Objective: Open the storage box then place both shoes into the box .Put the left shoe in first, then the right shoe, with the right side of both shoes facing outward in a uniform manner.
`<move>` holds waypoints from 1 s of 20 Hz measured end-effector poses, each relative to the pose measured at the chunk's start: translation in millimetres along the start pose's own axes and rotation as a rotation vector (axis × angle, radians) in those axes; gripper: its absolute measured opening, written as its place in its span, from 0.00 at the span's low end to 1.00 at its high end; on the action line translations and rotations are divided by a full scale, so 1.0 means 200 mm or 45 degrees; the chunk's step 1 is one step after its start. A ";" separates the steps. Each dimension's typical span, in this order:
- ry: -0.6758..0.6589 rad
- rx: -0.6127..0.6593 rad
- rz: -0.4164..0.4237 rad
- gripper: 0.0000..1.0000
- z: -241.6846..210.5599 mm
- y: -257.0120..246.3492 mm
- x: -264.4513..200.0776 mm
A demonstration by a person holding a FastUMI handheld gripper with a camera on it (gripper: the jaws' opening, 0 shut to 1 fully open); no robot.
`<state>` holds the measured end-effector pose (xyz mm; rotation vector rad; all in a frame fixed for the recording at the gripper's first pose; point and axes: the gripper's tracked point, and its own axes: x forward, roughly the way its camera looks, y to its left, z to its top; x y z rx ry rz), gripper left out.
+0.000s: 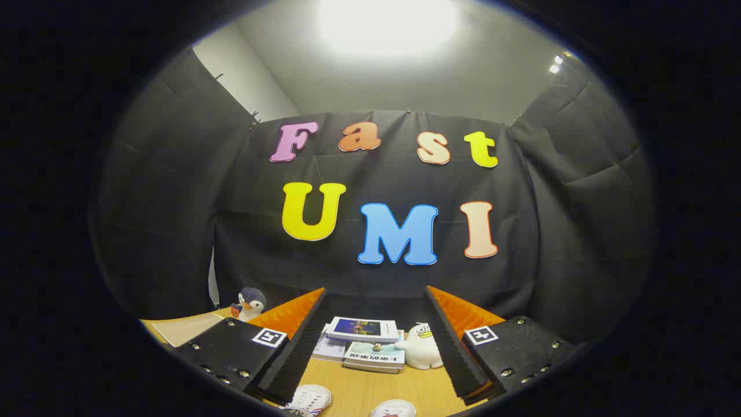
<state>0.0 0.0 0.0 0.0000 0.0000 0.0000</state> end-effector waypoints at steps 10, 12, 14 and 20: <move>0.009 0.006 -0.033 0.96 -0.03 -0.04 -0.01; 0.004 0.010 -0.040 0.96 -0.02 -0.05 -0.01; 0.006 0.015 -0.043 0.96 -0.03 -0.05 -0.01; 0.014 0.031 -0.011 0.96 -0.05 0.01 0.00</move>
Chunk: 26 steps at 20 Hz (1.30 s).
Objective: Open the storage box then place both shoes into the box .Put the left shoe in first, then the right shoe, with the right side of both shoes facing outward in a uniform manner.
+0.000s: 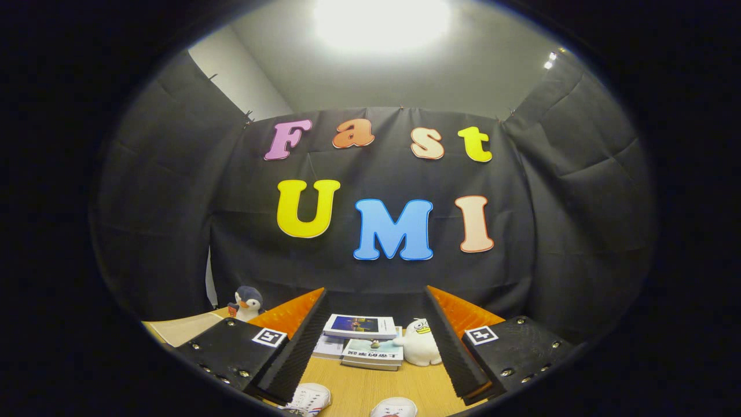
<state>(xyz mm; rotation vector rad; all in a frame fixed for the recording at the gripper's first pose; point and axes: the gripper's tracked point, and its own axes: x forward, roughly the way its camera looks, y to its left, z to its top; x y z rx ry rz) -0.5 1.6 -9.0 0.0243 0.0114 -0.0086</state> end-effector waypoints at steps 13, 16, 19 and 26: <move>0.129 0.081 0.225 0.96 -0.21 0.34 -0.08; 0.234 0.239 0.299 0.97 -0.30 0.45 -0.09; 0.366 0.390 0.366 0.97 -0.40 0.55 -0.11; 0.672 0.668 0.480 0.98 -0.64 0.75 -0.17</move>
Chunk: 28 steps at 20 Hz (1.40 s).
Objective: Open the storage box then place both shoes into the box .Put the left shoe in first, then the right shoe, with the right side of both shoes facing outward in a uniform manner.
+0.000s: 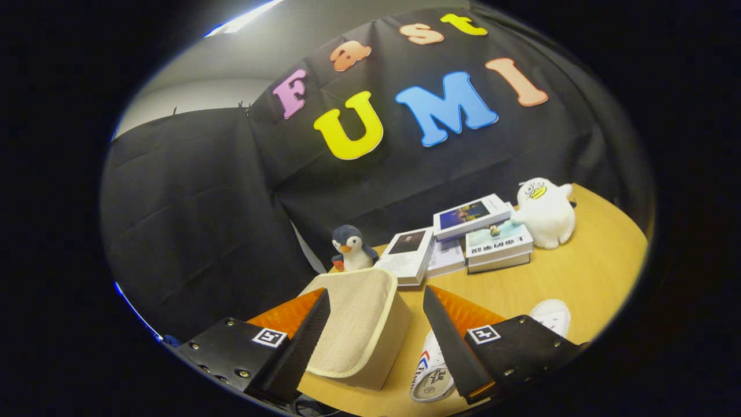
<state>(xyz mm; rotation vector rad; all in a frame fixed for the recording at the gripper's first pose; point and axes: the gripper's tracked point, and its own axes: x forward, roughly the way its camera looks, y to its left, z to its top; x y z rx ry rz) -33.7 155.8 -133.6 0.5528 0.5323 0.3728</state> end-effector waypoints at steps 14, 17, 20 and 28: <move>0.383 0.636 0.182 0.95 -0.45 0.13 0.14; 0.434 0.697 0.214 0.78 -0.50 0.16 0.14; 0.504 0.738 0.259 0.78 -0.54 0.21 0.12; 0.538 0.784 0.282 0.07 -0.46 0.20 0.09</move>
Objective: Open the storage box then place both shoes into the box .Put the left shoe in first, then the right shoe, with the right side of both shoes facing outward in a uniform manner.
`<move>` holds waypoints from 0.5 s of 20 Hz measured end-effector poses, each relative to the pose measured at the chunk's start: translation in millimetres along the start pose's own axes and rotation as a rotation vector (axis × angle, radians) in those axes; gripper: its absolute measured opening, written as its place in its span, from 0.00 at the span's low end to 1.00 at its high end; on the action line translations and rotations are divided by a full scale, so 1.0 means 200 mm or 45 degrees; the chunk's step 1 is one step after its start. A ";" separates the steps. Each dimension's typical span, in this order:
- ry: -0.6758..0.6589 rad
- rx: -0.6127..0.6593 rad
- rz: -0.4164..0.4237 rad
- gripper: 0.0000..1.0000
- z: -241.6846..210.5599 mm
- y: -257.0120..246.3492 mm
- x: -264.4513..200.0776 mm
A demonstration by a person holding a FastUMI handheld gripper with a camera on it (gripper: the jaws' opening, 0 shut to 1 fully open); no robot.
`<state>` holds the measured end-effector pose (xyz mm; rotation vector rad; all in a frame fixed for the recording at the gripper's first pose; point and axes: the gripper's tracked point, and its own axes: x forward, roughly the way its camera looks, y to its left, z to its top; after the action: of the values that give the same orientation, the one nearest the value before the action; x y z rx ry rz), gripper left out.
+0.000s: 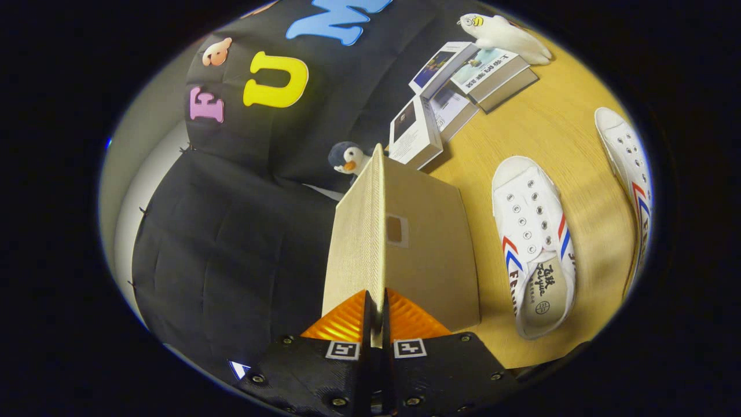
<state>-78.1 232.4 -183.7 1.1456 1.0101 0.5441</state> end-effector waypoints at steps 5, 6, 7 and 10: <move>0.049 -0.084 0.050 0.07 -0.01 0.13 -0.04; 0.045 -0.086 0.069 0.07 0.00 0.17 -0.04; 0.039 -0.085 0.087 0.07 0.02 0.21 -0.05; 0.034 -0.097 0.136 0.07 0.04 0.34 -0.06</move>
<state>-67.0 243.7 -115.6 1.1316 0.9470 0.6795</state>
